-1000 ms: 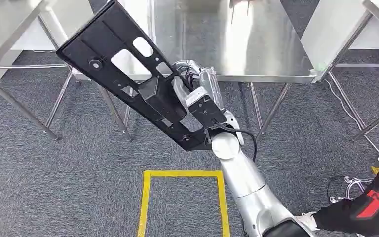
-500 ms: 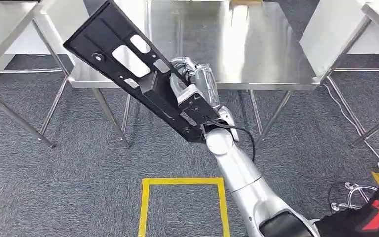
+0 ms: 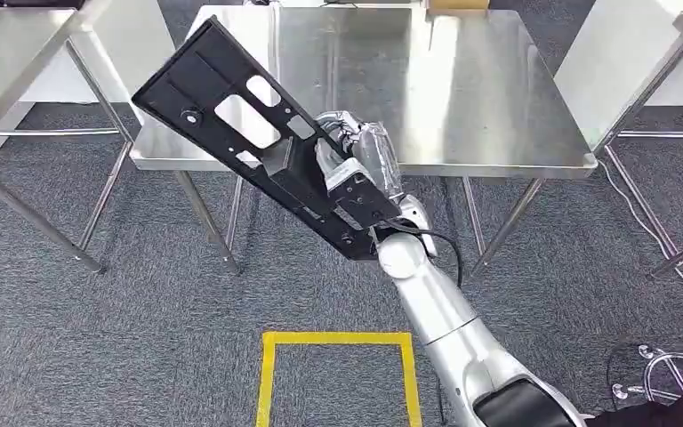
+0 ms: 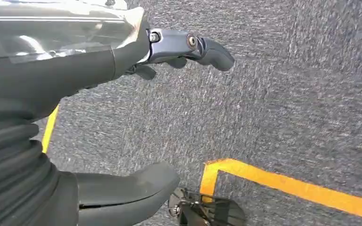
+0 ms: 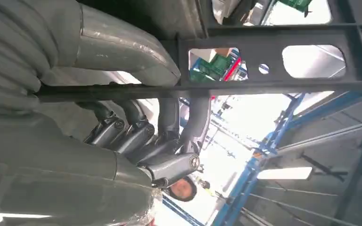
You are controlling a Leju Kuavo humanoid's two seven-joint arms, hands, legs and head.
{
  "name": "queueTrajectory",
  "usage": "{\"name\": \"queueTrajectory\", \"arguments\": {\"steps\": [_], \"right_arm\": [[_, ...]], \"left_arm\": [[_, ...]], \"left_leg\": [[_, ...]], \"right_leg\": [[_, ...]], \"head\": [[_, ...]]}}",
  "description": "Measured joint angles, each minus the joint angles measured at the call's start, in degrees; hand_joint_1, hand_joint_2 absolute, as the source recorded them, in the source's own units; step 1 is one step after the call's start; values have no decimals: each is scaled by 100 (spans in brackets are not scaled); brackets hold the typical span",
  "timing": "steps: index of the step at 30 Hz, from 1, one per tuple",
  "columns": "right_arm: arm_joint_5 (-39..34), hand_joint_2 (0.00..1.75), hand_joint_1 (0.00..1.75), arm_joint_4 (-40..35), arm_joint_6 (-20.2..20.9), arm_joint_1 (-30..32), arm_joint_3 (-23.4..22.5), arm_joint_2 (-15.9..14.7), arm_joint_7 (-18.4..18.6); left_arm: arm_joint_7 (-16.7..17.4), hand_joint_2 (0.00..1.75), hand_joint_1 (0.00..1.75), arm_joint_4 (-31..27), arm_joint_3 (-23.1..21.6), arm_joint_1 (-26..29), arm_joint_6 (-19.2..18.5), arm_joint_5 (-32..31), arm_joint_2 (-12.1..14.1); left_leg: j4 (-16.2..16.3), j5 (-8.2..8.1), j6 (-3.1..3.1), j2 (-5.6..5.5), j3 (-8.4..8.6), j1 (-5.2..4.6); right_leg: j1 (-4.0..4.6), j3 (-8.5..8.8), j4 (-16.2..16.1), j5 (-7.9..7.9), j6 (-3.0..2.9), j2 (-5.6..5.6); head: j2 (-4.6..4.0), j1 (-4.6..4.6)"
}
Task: Take the parts from the cabinet and place them on the table.
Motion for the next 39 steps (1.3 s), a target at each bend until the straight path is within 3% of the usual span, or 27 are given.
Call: {"name": "queueTrajectory", "arguments": {"steps": [2,3,5,6,7,8,9,10,11,12,13,14,16,21,23,29,31,32,33,35,36,37,38,39], "right_arm": [[0,175,175,0,-4,-11,7,-2,-15],[-2,175,175,2,-13,-22,13,-4,-31],[-9,175,175,7,-15,-23,46,-4,-52],[-7,175,175,20,-17,-14,57,-4,-55],[-13,175,175,37,-22,2,66,-7,-57],[-13,175,175,50,-28,13,70,-7,-63],[-15,175,175,61,-30,20,78,-9,-68],[-24,175,175,63,-39,17,81,-9,-72],[-28,175,175,63,-50,10,83,-9,-74],[-33,175,175,70,-66,-2,83,-15,-76],[-35,175,175,72,-81,-35,85,-26,-83],[-35,175,175,74,-90,-32,90,-33,-85],[-35,175,175,76,-92,-16,92,-55,-85],[-120,175,175,76,-68,-9,116,-87,-118],[-164,175,175,79,-52,-10,131,-92,-149],[-214,175,175,79,-17,-11,157,-94,-192],[-214,175,175,76,-17,-15,160,-96,-197],[-214,175,175,76,-17,-23,164,-101,-201],[-216,175,175,76,-17,-34,166,-105,-203],[-219,175,175,81,-17,-14,173,-129,-205],[-223,175,175,83,-17,8,173,-149,-208],[-225,175,175,83,-17,27,173,-164,-205],[-225,175,175,85,-17,41,175,-175,-207],[-230,175,175,83,-17,38,177,-179,-208]], "left_arm": [[11,175,0,-2,-2,-4,7,-2,7],[11,175,0,-2,-4,-5,24,-2,4],[15,175,0,-2,-4,-5,37,-4,0],[20,175,0,0,-4,-3,39,-9,0],[24,175,0,0,-4,0,39,-9,0],[24,175,0,0,-4,1,42,-9,0],[26,175,0,0,-4,1,42,-9,0],[26,175,0,0,-4,1,42,-11,6],[26,175,0,0,-7,0,42,-17,9],[26,175,0,0,-7,-4,39,-17,9],[24,175,0,2,-11,-6,35,-28,9],[17,175,0,2,-18,-16,33,-35,9],[13,175,0,2,-17,-7,35,-28,0],[57,175,0,2,-17,-10,53,-17,-2],[74,175,0,2,-17,-12,72,-17,-2],[81,175,0,2,-17,-14,90,-18,0],[81,175,0,2,-17,-18,90,-17,-4],[79,175,0,2,-17,-18,90,-20,-13],[81,175,0,2,-17,-21,90,-20,-11],[81,175,0,2,-17,-23,90,-20,-15],[81,175,0,2,-18,-23,87,-20,-15],[81,175,0,2,-17,-23,87,-18,-18],[81,175,0,2,-18,-23,87,-17,-20],[81,175,0,2,-17,-23,87,-17,-30]], "left_leg": [[80,-81,-77,22,-33,32],[313,-172,-122,42,-132,29],[1080,-466,-186,50,-569,70],[1623,-614,-221,54,-931,86],[1831,-584,-241,57,-1131,101],[1750,-395,-248,60,-1179,117],[1424,-90,-251,65,-1104,132],[916,276,-239,67,-924,141],[513,530,-221,69,-763,142],[199,559,-169,63,-606,133],[92,544,-145,59,-515,86],[112,507,-96,62,-532,71],[50,533,-85,52,-531,71],[59,493,-28,26,-534,-15],[61,472,19,27,-524,-30],[89,434,134,32,-513,-83],[2,464,194,65,-443,-20],[-18,465,208,91,-412,-21],[-19,453,256,130,-402,-18],[-16,438,275,184,-387,-28],[-13,431,274,213,-382,-33],[-12,423,265,244,-370,-36],[-8,409,251,281,-353,-36],[-5,393,231,321,-328,-34]], "right_leg": [[-72,88,-59,-8,-71,25],[-78,128,-62,-48,-135,21],[-71,194,-62,-100,-200,21],[-69,240,-60,-153,-205,22],[-69,291,-59,-192,-200,27],[-70,349,-59,-237,-193,35],[-72,418,-59,-289,-178,47],[-76,499,-59,-342,-156,59],[-76,557,-60,-382,-140,61],[-72,556,-91,-434,-100,61],[-8,588,-62,-450,-66,63],[-46,563,-79,-441,-33,65],[21,563,-55,-455,-23,59],[-22,600,-149,-457,-13,46],[-51,618,-180,-464,57,46],[-124,615,-216,-465,164,56],[-110,626,-190,-492,211,66],[-114,573,-20,-554,200,41],[-109,366,361,-737,149,40],[-109,-196,1347,-1104,82,41],[-100,-429,1719,-1171,102,41],[-100,-493,1749,-1116,138,39],[-101,-408,1491,-949,192,29],[-101,-214,1037,-722,247,-14]], "head": [[0,2],[0,-11],[0,-13],[0,-9],[0,-11],[0,-11],[0,-11],[0,-11],[0,-11],[0,-4],[0,-11],[0,-15],[0,11],[0,15],[0,15],[0,13],[0,15],[0,17],[0,28],[0,31],[0,37],[0,35],[0,37],[0,35]]}}
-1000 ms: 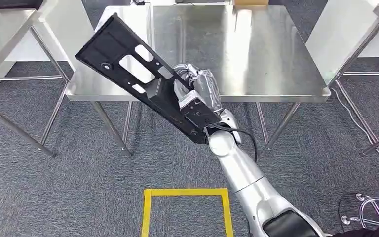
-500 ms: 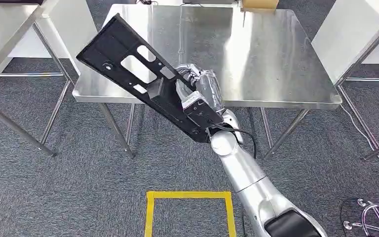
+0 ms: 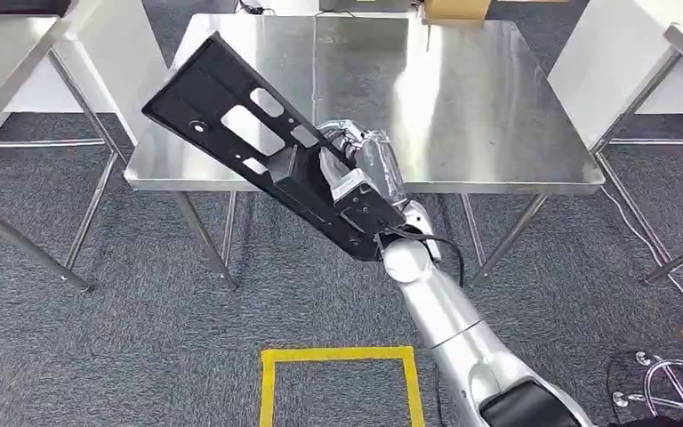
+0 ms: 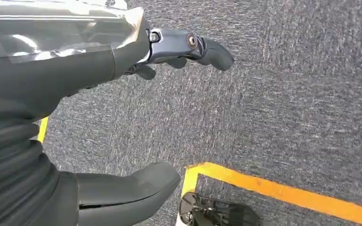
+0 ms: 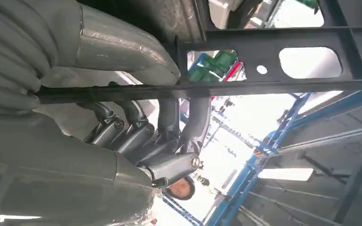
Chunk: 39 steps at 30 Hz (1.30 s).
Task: Take the parts from the cabinet and place them on the table.
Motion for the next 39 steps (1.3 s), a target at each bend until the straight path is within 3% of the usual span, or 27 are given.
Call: {"name": "queueTrajectory", "arguments": {"steps": [1,2,3,4,6,7,8,9,10,11,12,13,14,16,17,18,20,23,29,39], "right_arm": [[-2,175,175,0,0,-10,7,0,-4],[-7,175,175,0,0,-20,15,0,-11],[-11,175,175,-2,0,-29,20,0,-24],[-11,175,175,-2,0,-21,28,2,-26],[-11,175,175,-2,0,-15,33,-9,-31],[-11,175,175,-4,0,-19,35,-11,-33],[-11,175,175,-5,0,-26,35,-13,-35],[-11,175,175,-4,0,-32,39,-11,-35],[-11,175,175,-4,0,-33,48,2,-37],[-11,175,175,-4,0,-26,55,9,-37],[-9,175,175,-4,0,-7,55,7,-37],[-9,175,175,-4,0,9,55,2,-37],[-9,175,175,-2,0,23,55,0,-37],[20,175,175,-4,-18,20,57,0,-44],[26,175,175,-4,-33,17,55,0,-46],[44,175,175,-4,-42,9,57,0,-46],[66,175,175,-4,-50,-3,57,-9,-44],[87,175,175,-4,-52,-4,61,-22,-42],[127,175,175,-4,-52,-8,105,-20,-31],[129,175,175,-4,-52,-7,138,-20,-26]], "left_arm": [[0,175,0,0,0,0,0,0,-13],[0,175,0,0,0,0,0,0,-13],[4,175,0,2,0,4,0,-2,-15],[9,175,0,2,0,5,0,-2,-18],[15,175,0,2,2,3,0,-2,-13],[15,175,0,2,2,1,2,-9,-11],[15,175,0,2,2,-2,2,-11,-7],[15,175,0,2,2,0,2,-11,-9],[15,175,0,2,2,4,2,-11,-9],[15,175,0,4,2,6,0,-24,-9],[15,175,0,7,2,6,0,-46,-9],[15,175,0,4,2,6,0,-53,-9],[15,175,0,7,2,6,0,-55,-9],[0,175,0,4,2,3,0,-61,2],[-7,175,0,4,2,0,0,-61,6],[-9,175,0,7,0,-12,-2,-63,6],[-24,175,0,7,0,-27,0,-70,-2],[-26,175,0,7,0,-24,0,-70,-2],[0,175,0,9,0,-24,2,-87,-9],[22,175,0,9,0,-24,7,-85,-11]], "left_leg": [[4,-21,-29,47,33,2],[15,-49,-69,79,55,-22],[58,-101,-115,128,71,-68],[53,-109,-136,175,77,-68],[45,-121,-169,311,102,-51],[65,-154,-216,345,95,-25],[163,-246,-276,107,31,15],[474,-449,-308,-91,-84,47],[813,-620,-330,-170,-241,60],[1331,-836,-362,-215,-500,70],[1740,-943,-386,-230,-729,84],[1854,-896,-393,-231,-825,98],[1713,-724,-393,-231,-802,110],[769,-134,-368,-237,-405,129],[299,81,-353,-275,-193,142],[149,-15,-352,-325,-116,115],[73,8,-326,-328,-82,124],[82,24,-290,-368,-97,43],[82,27,-211,-395,-104,23],[82,37,-192,-394,-106,10]], "right_leg": [[-2,262,-576,248,41,-124],[17,463,-1026,421,25,-470],[55,483,-1068,503,-48,-601],[54,478,-1053,513,-125,-449],[65,452,-1046,526,-168,-324],[0,470,-1067,554,-215,-237],[-15,480,-1073,561,-231,-155],[-25,486,-1072,561,-283,-95],[-25,487,-1072,560,-314,-46],[-25,486,-1069,558,-317,42],[-21,490,-1068,558,-316,128],[-20,495,-1066,557,-316,187],[-22,506,-1063,552,-319,241],[-33,548,-1063,533,-323,337],[-35,561,-1064,519,-303,373],[27,547,-1052,500,-271,396],[74,494,-1023,491,-255,402],[53,502,-1050,496,-241,363],[44,532,-1106,513,-213,331],[30,526,-1108,527,-188,330]], "head": [[0,2],[0,4],[0,9],[0,-4],[0,0],[0,4],[0,-2],[0,-4],[0,-4],[0,-9],[0,-4],[0,-9],[0,-7],[0,-7],[0,-7],[0,-8],[0,2],[0,0],[0,2],[0,2]]}}
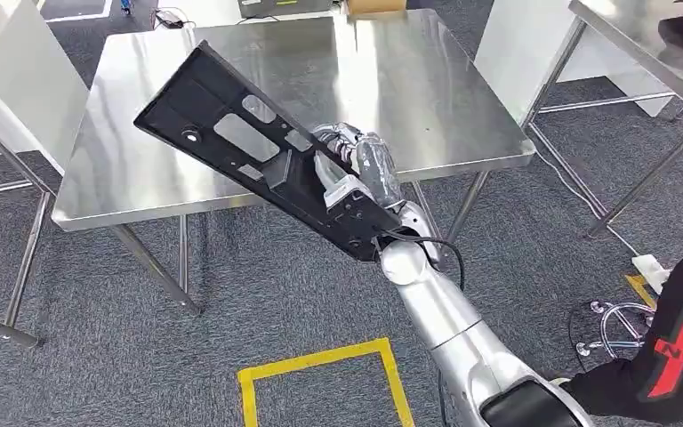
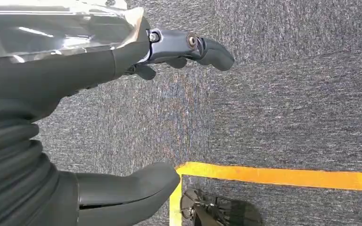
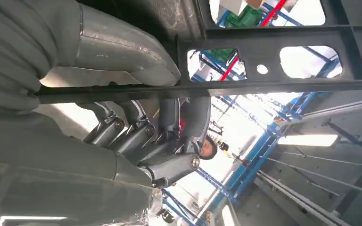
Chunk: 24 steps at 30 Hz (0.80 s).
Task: Take the parts from the cabinet and place them on the table.
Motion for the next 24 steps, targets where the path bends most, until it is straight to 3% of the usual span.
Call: {"name": "queueTrajectory", "arguments": {"steps": [9,12,13,14,15,17,18,19,20,23,24], "right_arm": [[0,175,175,33,0,2,33,2,-2],[9,175,175,33,0,-1,59,4,-2],[41,175,175,31,-4,-9,61,4,-2],[64,175,175,33,-9,-11,66,0,0],[85,175,175,33,-15,-40,74,0,4],[105,175,175,33,-22,-67,83,0,40],[120,175,175,33,-26,-57,85,-4,57],[155,175,175,33,-39,-45,87,-18,72],[193,175,175,33,-48,-47,90,-24,103],[249,175,175,0,-70,-85,90,-33,147],[286,175,175,-24,-87,-119,92,-37,183]], "left_arm": [[9,175,0,0,0,0,-9,-13,11],[9,175,0,0,0,-3,-26,-13,26],[9,175,0,0,-2,-5,-31,-13,24],[9,175,0,0,-2,-2,-39,-15,20],[13,175,0,0,-2,-1,-44,-22,20],[24,175,0,0,-2,-2,-46,-28,15],[28,175,0,0,-2,-2,-46,-28,15],[35,175,0,0,-2,-1,-50,-33,13],[42,175,0,0,-2,0,-50,-35,13],[42,175,0,0,-2,0,-61,-37,4],[42,175,0,0,-2,-2,-77,-46,24]], "left_leg": [[21,-21,32,-4,-5,-10],[7,-35,78,7,2,-24],[-89,12,127,33,73,24],[-145,29,164,58,123,39],[-161,31,190,81,136,51],[-160,21,197,124,142,49],[-157,14,191,135,140,49],[-156,5,178,141,147,49],[-151,-10,155,144,160,57],[-85,-86,43,142,193,77],[-34,-139,-20,138,173,36]], "right_leg": [[-74,-3,-8,3,46,0],[-86,3,-53,4,103,18],[-27,-1,-51,-14,135,33],[-57,-45,97,-74,114,-84],[-29,-203,419,-235,60,-178],[-38,-737,1405,-610,4,-241],[-36,-946,1777,-702,21,-243],[-40,-1028,1878,-681,65,-248],[-51,-934,1652,-552,120,-262],[-112,-182,123,58,288,-385],[-59,-120,74,70,214,-397]], "head": [[0,-2],[0,-2],[0,0],[0,-2],[0,4],[0,31],[0,35],[0,33],[0,37],[0,37],[0,52]]}}
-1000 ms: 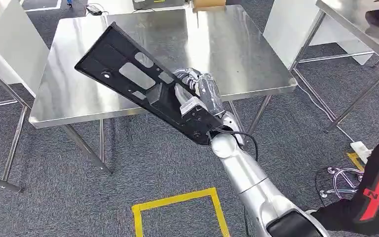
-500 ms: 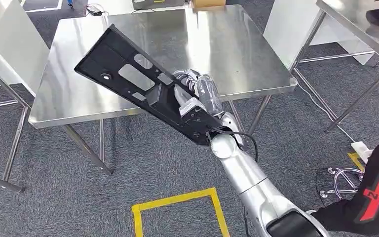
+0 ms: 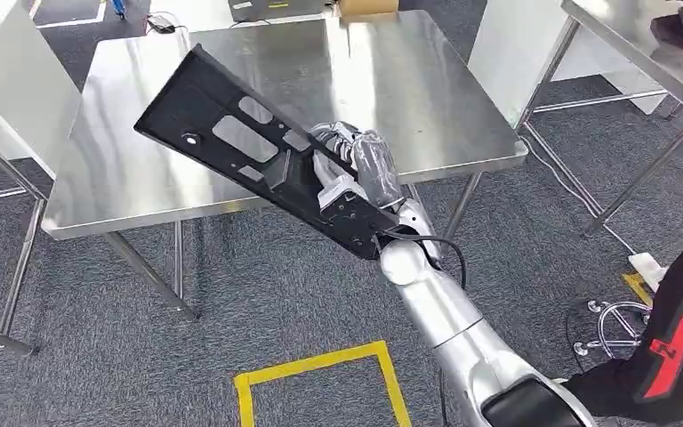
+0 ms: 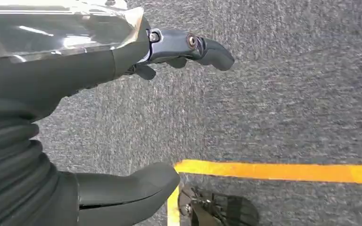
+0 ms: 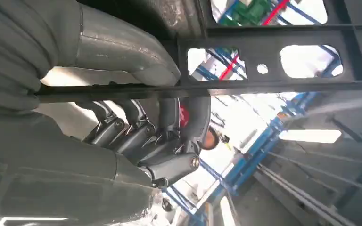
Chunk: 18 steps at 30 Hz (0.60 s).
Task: Take the parts from the cabinet and place them on the table.
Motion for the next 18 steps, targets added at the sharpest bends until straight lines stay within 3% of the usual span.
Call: {"name": "queueTrajectory", "arguments": {"steps": [1,3,5,6,8,9,10,11,12,14,16,18], "right_arm": [[44,175,175,-31,0,-7,0,-4,55],[103,175,175,-59,0,-41,-2,-39,134],[127,175,175,-90,4,-56,0,-37,164],[127,175,175,-96,9,-71,0,-35,164],[127,175,175,-96,26,-83,7,-24,164],[127,175,175,-96,37,-83,13,-24,164],[127,175,175,-96,44,-82,26,-24,164],[138,175,175,-96,50,-84,44,-22,164],[138,175,175,-96,53,-85,59,-20,164],[140,175,175,-96,74,-121,70,11,164],[160,175,175,-94,118,-226,101,20,166],[215,175,175,-81,206,-330,131,26,217]], "left_arm": [[0,175,0,2,-2,2,-20,-26,-4],[0,175,0,2,-4,5,-52,-50,0],[0,175,0,2,-4,5,-59,-50,11],[0,175,0,2,-4,3,-57,-50,9],[0,175,0,4,-4,4,-57,-48,9],[2,175,0,4,-4,5,-50,-46,7],[2,175,0,4,-4,8,-50,-42,7],[4,175,0,4,-2,10,-50,-42,9],[9,175,0,4,0,11,-46,-39,9],[22,175,0,4,0,11,-37,-39,11],[46,175,0,4,-2,8,-31,-44,20],[55,175,0,4,0,3,-33,-48,15]], "left_leg": [[-1,-12,-22,6,9,0],[-24,-15,-43,18,21,33],[56,-97,-120,26,-29,76],[356,-277,-146,26,-145,74],[1232,-655,-181,24,-589,77],[1682,-791,-190,25,-858,78],[1874,-778,-187,24,-1012,79],[1766,-624,-169,24,-1014,79],[1439,-375,-146,24,-893,78],[377,217,-65,12,-417,72],[49,154,-32,-6,-225,34],[76,133,-10,-3,-234,6]], "right_leg": [[-10,-18,-2,-4,-85,44],[28,-23,18,-23,-167,57],[-21,18,-6,-10,-257,81],[-20,44,-5,-34,-297,82],[-5,71,-3,-64,-341,88],[10,86,-2,-81,-365,89],[20,101,0,-97,-383,93],[26,127,0,-111,-397,106],[30,159,0,-136,-393,120],[34,242,-4,-194,-361,147],[97,225,7,-233,-307,176],[70,215,-19,-237,-266,174]], "head": [[0,-15],[0,-22],[0,-22],[0,-35],[0,-39],[0,-35],[0,-39],[0,-37],[0,-37],[0,-37],[0,-35],[0,-37]]}}
